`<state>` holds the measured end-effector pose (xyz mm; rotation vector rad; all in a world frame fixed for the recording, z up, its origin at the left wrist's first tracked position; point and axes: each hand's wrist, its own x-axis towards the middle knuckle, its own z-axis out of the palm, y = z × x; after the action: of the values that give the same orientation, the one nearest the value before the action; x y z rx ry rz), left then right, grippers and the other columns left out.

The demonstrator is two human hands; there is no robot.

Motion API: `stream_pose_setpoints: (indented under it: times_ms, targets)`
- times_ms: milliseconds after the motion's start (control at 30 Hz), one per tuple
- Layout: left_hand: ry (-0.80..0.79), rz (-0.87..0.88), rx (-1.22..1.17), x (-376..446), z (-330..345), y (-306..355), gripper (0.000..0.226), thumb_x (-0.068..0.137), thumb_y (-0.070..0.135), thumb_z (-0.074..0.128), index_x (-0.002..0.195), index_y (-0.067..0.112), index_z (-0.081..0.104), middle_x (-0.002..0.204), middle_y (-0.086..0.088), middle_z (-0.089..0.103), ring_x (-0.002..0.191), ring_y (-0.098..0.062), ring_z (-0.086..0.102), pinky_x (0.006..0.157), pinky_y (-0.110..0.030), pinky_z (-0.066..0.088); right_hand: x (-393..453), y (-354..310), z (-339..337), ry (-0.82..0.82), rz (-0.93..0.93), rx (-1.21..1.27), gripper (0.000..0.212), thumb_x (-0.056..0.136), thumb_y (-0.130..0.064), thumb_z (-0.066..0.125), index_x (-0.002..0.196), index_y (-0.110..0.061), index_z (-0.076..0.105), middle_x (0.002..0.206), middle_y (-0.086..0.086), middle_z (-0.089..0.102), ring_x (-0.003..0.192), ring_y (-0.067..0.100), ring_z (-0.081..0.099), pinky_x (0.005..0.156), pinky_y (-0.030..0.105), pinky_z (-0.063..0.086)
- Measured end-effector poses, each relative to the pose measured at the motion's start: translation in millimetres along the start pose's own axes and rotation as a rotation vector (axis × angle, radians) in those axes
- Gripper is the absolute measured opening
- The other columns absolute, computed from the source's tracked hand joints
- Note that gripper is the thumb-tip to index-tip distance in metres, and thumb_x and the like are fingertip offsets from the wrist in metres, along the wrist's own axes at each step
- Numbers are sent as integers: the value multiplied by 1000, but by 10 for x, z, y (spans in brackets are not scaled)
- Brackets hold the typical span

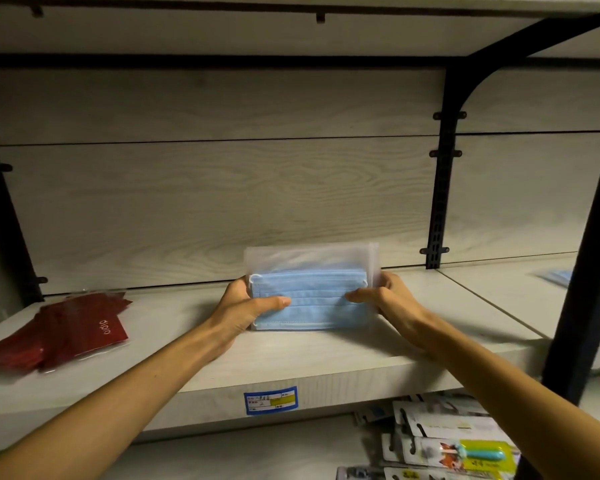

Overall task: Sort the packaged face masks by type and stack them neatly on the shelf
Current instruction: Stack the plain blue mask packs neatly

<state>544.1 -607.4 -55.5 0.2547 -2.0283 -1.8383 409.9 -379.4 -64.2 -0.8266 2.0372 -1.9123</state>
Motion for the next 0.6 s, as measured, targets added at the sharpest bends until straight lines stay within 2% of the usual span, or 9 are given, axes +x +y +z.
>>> stream_pose_setpoints:
  times_ms: [67, 167, 233, 300, 367, 467, 533, 600]
  targets:
    - [5, -12, 4, -7, 3, 1, 45, 77, 2, 83, 117, 7, 63, 109, -15, 74, 94, -27, 74, 76, -37, 62, -9, -20, -2, -10, 2, 0, 31, 79, -2, 75, 110, -2, 68, 103, 18, 75, 97, 38, 72, 93, 57, 55]
    - [3, -21, 11, -11, -5, -7, 48, 76, 4, 84, 118, 7, 63, 109, -14, 74, 98, -30, 73, 83, -42, 62, -20, -61, -22, -45, 4, -19, 31, 80, -2, 74, 111, -3, 67, 102, 15, 76, 97, 35, 73, 94, 56, 54]
    - [1, -20, 27, -10, -17, -9, 48, 75, 5, 85, 117, 8, 63, 108, -13, 75, 96, -28, 74, 80, -41, 62, -6, -141, -49, -23, -37, -48, 38, 80, 0, 75, 115, -8, 65, 104, 11, 76, 101, 31, 72, 94, 48, 56]
    - [-1, -20, 49, -16, -28, -6, 46, 74, 8, 86, 115, 9, 64, 105, -13, 75, 92, -26, 75, 74, -38, 63, 37, -303, -87, 34, -149, -125, 56, 79, 0, 77, 130, -12, 57, 116, 7, 71, 111, 26, 67, 94, 33, 55]
    - [-9, -19, 68, -15, -32, -1, 44, 75, 8, 86, 114, 9, 65, 103, -14, 76, 89, -26, 75, 72, -38, 63, 79, -549, -118, 79, -310, -262, 72, 80, -5, 79, 142, -19, 46, 129, 3, 62, 119, 16, 59, 98, 25, 47]
    - [-32, -13, 95, -3, -34, 4, 39, 77, 8, 84, 113, 8, 68, 103, -15, 76, 91, -29, 75, 81, -45, 62, 141, -956, -87, 43, -519, -565, 70, 79, -25, 81, 141, -25, 49, 130, -7, 61, 122, 6, 54, 100, 21, 42]
    - [-32, -8, 108, -7, -27, 15, 39, 78, 7, 83, 114, 9, 68, 104, -15, 76, 95, -30, 74, 84, -46, 61, 184, -1172, 15, -58, -511, -783, 64, 79, -35, 81, 136, -26, 55, 124, -8, 65, 117, 7, 58, 100, 30, 48]
    - [-32, -4, 116, -23, -12, 35, 41, 79, 4, 81, 118, 7, 67, 108, -16, 75, 100, -33, 72, 88, -47, 60, 219, -1290, 159, -206, -384, -1015, 67, 77, -42, 82, 136, -26, 55, 124, -6, 65, 114, 14, 60, 98, 35, 50]
